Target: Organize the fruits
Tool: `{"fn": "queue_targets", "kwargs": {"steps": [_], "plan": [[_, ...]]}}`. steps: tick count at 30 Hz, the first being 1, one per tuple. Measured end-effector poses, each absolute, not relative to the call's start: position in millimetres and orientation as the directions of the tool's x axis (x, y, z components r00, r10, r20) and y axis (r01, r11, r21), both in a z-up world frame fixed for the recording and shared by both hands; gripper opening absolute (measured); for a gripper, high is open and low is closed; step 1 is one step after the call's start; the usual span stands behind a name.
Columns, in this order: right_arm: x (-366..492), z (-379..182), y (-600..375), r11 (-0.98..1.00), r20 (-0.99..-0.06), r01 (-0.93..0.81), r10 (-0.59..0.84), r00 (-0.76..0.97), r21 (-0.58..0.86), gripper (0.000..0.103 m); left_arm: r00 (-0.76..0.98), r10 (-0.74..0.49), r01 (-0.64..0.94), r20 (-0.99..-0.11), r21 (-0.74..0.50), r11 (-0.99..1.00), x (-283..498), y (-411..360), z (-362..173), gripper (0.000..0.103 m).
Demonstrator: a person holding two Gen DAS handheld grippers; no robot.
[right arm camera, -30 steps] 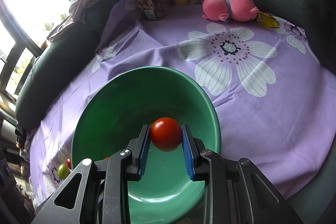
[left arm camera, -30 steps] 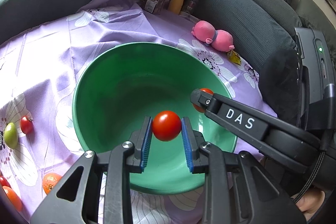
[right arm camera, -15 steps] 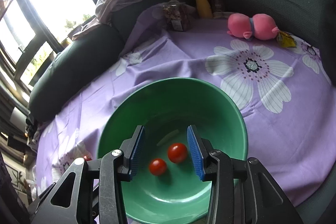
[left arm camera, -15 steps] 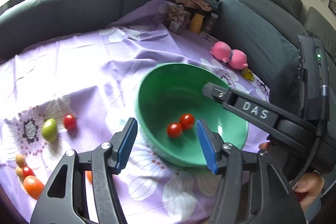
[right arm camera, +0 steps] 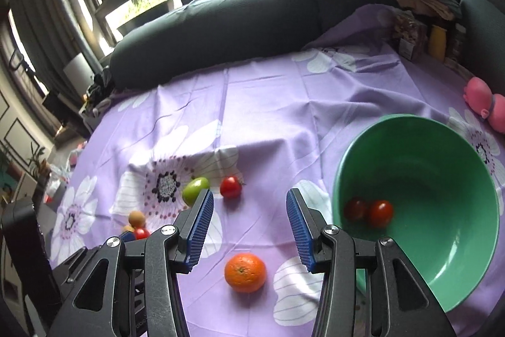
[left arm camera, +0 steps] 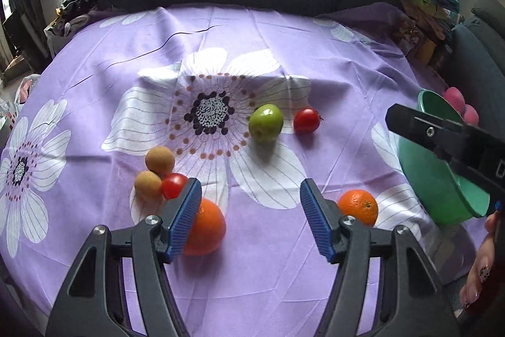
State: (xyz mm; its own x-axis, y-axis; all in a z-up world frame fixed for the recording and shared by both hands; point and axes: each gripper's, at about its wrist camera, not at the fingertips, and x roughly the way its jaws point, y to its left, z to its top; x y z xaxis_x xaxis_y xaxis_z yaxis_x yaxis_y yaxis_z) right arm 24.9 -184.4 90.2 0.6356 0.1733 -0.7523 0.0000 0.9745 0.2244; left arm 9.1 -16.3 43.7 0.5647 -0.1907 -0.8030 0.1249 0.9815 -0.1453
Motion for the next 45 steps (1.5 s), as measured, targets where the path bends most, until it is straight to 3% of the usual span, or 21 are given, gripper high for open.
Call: {"fn": "queue_targets", "kwargs": {"steps": [9,21,29,45], "plan": [[50,34,-162,0.996,-0.87,0.038,0.056,0.49,0.085,0.049,0.586,-0.126,0.112,-0.801,-0.073,0.991,14,-21,36,0.065],[59,13,-161,0.998,-0.87,0.061,-0.006,0.493,0.027,0.049,0.587,-0.019,0.09,-0.809,0.042,0.995,25,-21,22,0.065],[65,8,-142,1.0,-0.885,-0.022,0.007,0.466,-0.004,0.08,0.587,0.088,0.069,-0.805,0.159,0.985,26,-21,14,0.066],[63,7,-142,1.0,-0.887,-0.027,-0.001,0.461,-0.015,0.084,0.576,0.077,0.061,-0.814,0.137,0.989,25,-15,12,0.071]]}}
